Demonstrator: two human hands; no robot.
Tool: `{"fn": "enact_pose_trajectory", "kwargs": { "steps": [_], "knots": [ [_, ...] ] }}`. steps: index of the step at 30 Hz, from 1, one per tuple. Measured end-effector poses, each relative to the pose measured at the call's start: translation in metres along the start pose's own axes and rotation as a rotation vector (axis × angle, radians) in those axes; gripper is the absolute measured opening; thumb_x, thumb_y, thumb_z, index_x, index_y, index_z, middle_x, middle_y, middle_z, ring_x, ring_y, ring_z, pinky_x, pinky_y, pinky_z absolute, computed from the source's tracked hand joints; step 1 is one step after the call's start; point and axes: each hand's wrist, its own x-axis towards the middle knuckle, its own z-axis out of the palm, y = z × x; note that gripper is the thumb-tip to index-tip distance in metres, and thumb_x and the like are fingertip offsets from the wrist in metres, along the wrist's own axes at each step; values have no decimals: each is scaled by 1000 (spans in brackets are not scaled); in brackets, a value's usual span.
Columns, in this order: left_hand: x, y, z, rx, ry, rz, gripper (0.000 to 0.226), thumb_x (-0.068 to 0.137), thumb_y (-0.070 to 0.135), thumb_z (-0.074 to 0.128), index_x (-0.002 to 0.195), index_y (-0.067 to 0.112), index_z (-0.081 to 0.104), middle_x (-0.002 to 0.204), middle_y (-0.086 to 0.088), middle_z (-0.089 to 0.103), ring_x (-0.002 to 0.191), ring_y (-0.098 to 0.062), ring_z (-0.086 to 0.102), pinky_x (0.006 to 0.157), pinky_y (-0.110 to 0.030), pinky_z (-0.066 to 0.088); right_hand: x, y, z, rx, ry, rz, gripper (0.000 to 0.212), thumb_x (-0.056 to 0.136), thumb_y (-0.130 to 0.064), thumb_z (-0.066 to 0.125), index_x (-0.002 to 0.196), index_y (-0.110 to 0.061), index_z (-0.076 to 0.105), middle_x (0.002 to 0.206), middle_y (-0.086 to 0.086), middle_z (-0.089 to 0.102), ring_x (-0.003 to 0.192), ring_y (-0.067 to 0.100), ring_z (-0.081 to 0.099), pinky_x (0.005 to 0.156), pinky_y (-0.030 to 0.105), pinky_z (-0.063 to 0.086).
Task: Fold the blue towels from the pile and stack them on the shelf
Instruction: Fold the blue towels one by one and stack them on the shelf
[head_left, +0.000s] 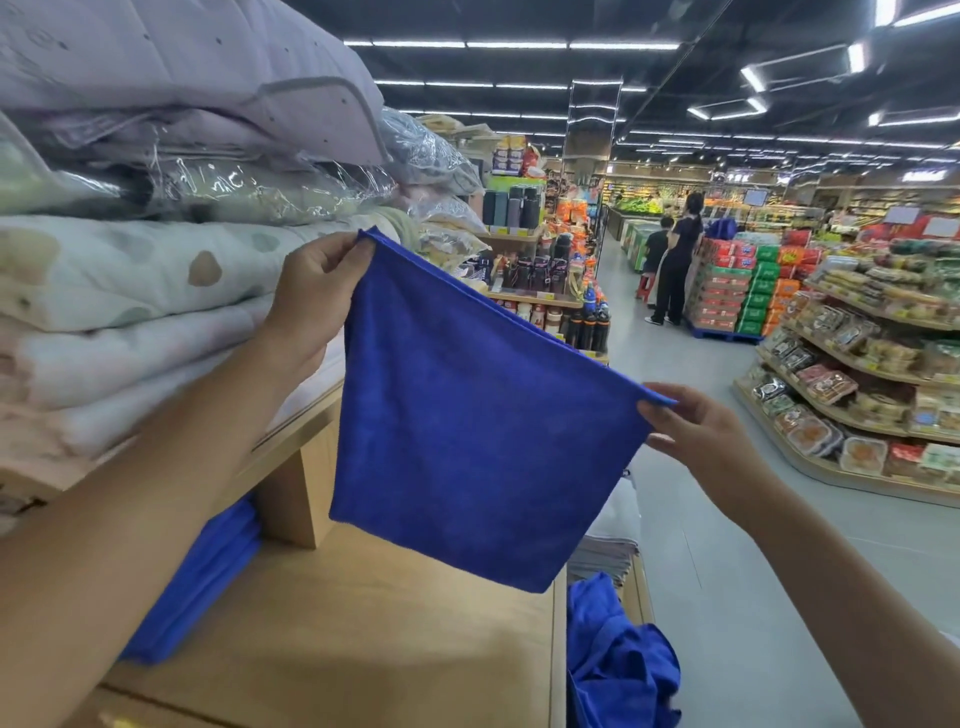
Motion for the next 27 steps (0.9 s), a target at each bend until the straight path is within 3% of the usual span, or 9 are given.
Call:
{"fn": "enact_pose_trajectory", "kwargs": {
  "steps": [3,6,10,15,18,23,24,26,27],
  "knots": [
    [-18,-5,-13,56,27,18,20,98,35,60,88,33,78,83,12,73,77,-5,63,76,-36,53,-10,0,-1,0,8,37,22,97,-37,65,80,-32,79,86,-6,78,77,5,69,78,34,47],
    [-42,-9,-27,69,52,30,19,94,40,61,92,32,78,90,6,73,86,-11,64,83,-48,56,-22,0,-2,34,6,22,27,87,-57,69,79,-33,77,84,-8,76,76,6,64,77,35,43],
    [-79,-5,-50,17,53,28,18,96,33,59,97,30,77,93,8,74,88,-9,67,81,-40,60,-39,-5,-7,84,-47,-56,59,59,-75,85,93,-26,80,86,-9,73,79,7,57,76,26,49],
    [-117,2,-87,-20,119,31,14,94,34,65,95,27,76,87,9,73,81,-8,65,66,-25,57,-57,-9,-5,254,-211,-142,43,61,-50,96,95,-27,81,92,-5,79,87,11,71,85,22,57],
    [-142,-6,-114,-75,23,-65,25,85,48,74,96,26,74,82,11,71,70,-6,65,58,-22,54,-76,-4,8,296,-383,-46,36,68,-41,93,95,-21,79,94,0,78,88,14,73,80,25,59],
    [-196,-54,-147,22,-336,-425,42,70,55,85,96,23,79,90,5,76,81,-5,71,67,-20,58,-99,48,43,152,-383,283,10,71,-22,80,81,-19,78,75,8,59,60,12,51,55,18,46],
    [-206,-67,-150,73,-347,-507,46,68,59,85,97,23,79,92,5,76,83,-4,70,67,-18,57,-104,60,53,135,-375,340,5,78,-14,75,79,-18,78,71,10,54,56,12,47,53,18,42],
    [-222,-94,-159,126,-317,-620,49,68,64,83,100,26,79,97,4,76,87,-3,70,68,-18,56,-108,88,67,88,-378,409,22,91,-6,67,76,-17,77,65,9,46,53,13,40,49,18,36],
    [-227,-107,-163,144,-256,-646,38,75,59,79,100,30,79,99,4,77,87,-2,71,66,-17,56,-109,99,72,83,-384,429,25,95,-6,64,75,-17,76,65,8,44,53,13,38,48,19,33]
  ]
}}
